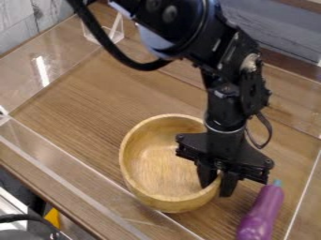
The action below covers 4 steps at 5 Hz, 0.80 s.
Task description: Remove the purple eggplant from inside the brown bowl and put it on the table
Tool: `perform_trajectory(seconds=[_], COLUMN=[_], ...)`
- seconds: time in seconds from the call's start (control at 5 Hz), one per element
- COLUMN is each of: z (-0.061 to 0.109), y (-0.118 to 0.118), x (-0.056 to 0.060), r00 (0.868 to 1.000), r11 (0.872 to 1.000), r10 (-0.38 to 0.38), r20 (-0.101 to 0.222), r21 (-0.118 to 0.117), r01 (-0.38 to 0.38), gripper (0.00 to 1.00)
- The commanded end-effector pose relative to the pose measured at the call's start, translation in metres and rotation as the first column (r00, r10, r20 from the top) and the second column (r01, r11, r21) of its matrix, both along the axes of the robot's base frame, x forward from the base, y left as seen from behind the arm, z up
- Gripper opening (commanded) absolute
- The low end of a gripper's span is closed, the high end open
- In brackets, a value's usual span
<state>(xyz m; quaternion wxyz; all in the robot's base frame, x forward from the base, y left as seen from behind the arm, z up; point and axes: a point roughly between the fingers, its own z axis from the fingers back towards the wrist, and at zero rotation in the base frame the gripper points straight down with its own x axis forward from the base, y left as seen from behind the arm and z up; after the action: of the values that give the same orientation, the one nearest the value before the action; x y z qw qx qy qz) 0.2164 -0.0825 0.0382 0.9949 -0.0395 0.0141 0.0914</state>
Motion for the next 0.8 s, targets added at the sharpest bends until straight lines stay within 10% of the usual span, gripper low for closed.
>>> perform_trajectory(seconds=[0.0,0.6], z=[0.0129,0.0123], y=[0.0021,0.0047], x=[0.0086,0.0093], r00=[0.999,0.999], r11=[1.0,1.0], r10=[0.013,0.025], r20=[0.049,0.041], r21=[-0.012,-0.01], r01=[-0.012,-0.024], gripper=[0.0,0.0])
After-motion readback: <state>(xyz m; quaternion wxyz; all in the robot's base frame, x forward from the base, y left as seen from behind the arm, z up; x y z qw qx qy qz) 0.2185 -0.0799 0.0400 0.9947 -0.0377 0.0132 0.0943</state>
